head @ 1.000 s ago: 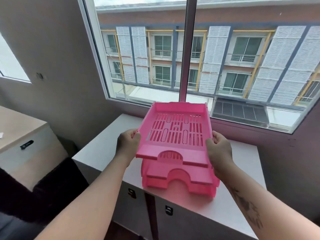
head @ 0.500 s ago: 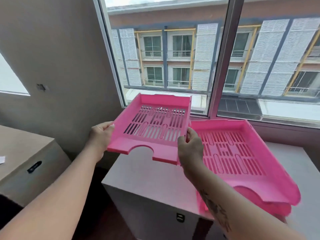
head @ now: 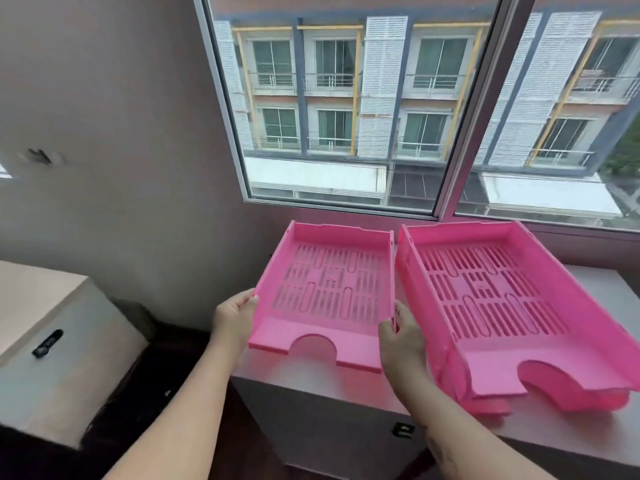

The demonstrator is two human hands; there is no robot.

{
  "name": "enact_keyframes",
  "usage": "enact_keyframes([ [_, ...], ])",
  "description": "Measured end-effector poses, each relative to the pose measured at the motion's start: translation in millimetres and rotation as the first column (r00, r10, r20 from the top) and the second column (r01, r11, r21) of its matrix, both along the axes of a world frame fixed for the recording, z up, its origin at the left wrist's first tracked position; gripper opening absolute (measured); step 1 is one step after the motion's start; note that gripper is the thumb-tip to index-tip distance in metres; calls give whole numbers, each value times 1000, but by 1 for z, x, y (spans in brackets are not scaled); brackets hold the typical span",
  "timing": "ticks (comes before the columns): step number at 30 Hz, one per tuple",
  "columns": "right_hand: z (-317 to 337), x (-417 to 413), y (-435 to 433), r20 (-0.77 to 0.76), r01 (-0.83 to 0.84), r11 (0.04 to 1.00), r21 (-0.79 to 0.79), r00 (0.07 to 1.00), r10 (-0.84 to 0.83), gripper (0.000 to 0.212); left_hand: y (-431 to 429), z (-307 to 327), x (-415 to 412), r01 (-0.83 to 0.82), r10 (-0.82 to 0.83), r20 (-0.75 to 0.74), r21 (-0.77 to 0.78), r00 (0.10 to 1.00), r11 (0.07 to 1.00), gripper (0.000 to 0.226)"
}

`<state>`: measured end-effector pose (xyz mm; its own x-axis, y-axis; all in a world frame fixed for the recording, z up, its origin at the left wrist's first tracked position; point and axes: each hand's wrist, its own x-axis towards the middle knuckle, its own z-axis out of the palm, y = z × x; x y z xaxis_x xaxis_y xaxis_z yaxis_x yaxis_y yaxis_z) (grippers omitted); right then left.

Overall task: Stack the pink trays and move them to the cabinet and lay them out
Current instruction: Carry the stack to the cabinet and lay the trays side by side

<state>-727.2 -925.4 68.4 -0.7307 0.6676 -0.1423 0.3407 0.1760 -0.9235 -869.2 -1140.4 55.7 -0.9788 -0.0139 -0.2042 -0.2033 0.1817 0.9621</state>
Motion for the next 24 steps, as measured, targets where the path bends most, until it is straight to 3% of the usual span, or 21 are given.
enact_keyframes([
  [11, -3, 6, 0, 121, -46, 998, 52, 992, 40, 59, 2, -9, 15, -1, 1, 0, -91, 1000, 996, 32],
  [18, 56, -9, 19, 3, -172, 913, 370, 983, 184, 58, 36, 53, -1, -106, 45, -266, -218, 963, 970, 28],
  [24, 102, 14, 104, 13, -98, 849, 520, 994, 107, 47, 112, 84, 34, 63, -152, -353, -251, 923, 966, 25],
])
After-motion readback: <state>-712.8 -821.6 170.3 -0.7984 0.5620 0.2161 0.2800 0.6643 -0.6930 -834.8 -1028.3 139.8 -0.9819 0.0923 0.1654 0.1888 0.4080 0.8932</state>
